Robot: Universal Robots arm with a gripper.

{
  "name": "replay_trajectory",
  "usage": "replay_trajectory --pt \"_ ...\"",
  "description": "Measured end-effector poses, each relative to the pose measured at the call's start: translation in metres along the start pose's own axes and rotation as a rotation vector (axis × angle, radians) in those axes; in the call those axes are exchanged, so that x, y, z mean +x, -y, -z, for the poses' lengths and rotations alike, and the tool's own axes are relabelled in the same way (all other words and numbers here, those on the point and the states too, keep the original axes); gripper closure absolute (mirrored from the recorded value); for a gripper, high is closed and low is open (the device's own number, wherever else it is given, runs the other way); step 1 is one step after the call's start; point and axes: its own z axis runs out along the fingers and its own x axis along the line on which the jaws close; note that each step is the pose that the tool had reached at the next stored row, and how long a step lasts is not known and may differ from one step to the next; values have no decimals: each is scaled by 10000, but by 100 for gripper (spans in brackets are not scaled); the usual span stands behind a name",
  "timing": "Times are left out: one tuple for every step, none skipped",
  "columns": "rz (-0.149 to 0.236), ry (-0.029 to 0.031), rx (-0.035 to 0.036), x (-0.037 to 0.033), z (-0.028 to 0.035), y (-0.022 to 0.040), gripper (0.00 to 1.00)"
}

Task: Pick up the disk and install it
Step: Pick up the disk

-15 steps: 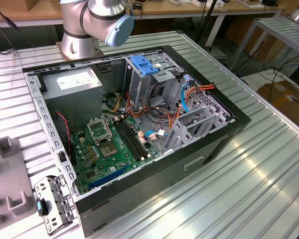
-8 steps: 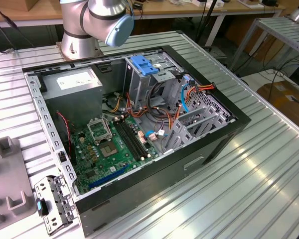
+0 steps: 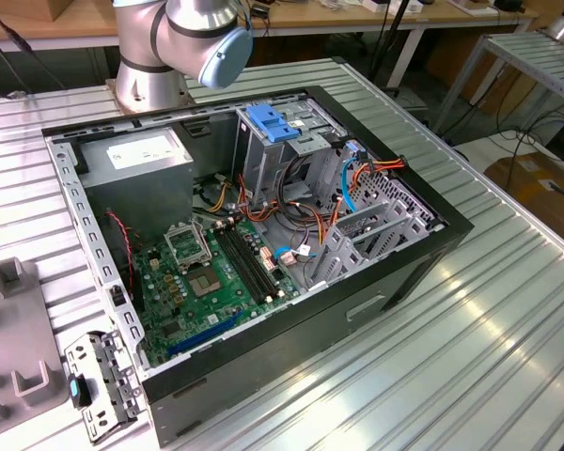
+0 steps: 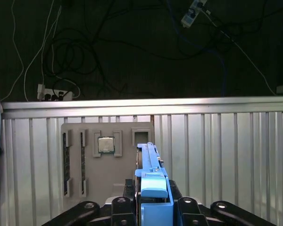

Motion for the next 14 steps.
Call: replay_trajectory --pt "0 -1 -1 0 12 0 63" --pt "0 0 -1 -1 22 0 63" --pt "0 0 0 0 29 0 63" --pt "0 -1 -1 -1 41 0 63" --pt "0 -1 -1 -1 53 0 63" --pt "0 0 -1 -1 60 0 63" --pt "0 -1 0 -1 67 1 63" --pt "0 0 -1 -1 75 1 63" --pt "0 -1 -1 -1 83 1 63" --pt "0 0 -1 -2 99 1 63" --pt "0 0 -1 -2 116 1 63" --pt "0 0 -1 -2 128 1 63" --pt "0 -1 -2 -2 137 1 63" --pt "0 -1 -1 -2 146 1 63"
